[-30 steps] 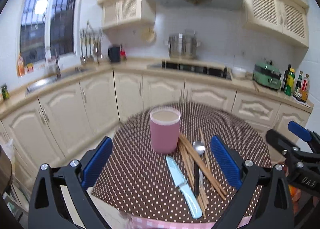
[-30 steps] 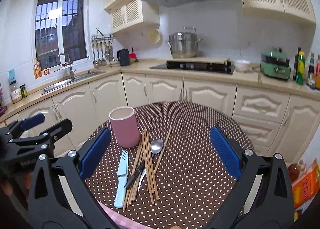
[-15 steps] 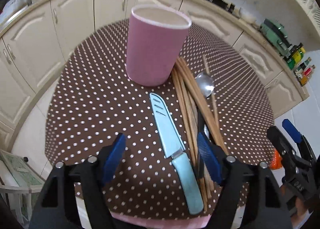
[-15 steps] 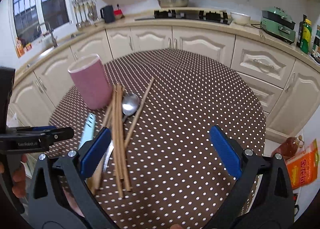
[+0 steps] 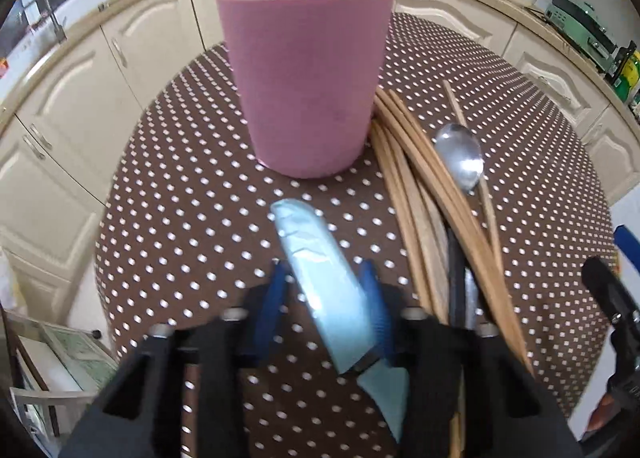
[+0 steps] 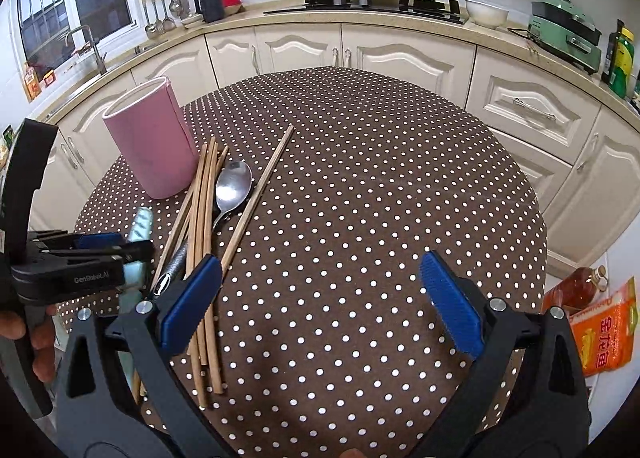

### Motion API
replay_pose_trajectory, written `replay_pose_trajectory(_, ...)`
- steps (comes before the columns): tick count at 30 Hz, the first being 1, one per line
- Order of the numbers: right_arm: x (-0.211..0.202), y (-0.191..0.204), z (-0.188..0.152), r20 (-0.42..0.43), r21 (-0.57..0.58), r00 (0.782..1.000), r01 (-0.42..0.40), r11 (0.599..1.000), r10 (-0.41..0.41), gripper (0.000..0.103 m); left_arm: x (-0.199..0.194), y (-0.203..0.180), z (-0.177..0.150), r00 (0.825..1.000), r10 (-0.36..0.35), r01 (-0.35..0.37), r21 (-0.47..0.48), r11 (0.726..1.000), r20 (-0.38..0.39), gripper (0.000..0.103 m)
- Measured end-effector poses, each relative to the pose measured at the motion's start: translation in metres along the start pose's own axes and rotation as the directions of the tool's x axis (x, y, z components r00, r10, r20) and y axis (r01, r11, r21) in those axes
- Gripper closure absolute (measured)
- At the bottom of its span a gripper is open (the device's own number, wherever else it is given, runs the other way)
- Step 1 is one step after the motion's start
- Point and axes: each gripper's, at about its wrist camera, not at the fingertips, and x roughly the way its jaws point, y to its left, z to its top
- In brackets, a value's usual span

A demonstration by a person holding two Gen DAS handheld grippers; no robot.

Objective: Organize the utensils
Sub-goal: 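Grasp the light-blue knife with the left tool while the right tool approaches the chopsticks, then grasp a single wooden chopstick with the right tool while the left tool lifts the knife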

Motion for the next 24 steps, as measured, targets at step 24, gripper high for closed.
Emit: replay_pose_trajectory(24, 0.123, 0.007, 0.103, -0.288, 0.092, 0.955, -0.047, 0.995, 0.072, 0.033, -0.035, 0.087, 0.003, 0.981, -0.053, 0.089, -0.191, 0.977, 0.185, 0.078)
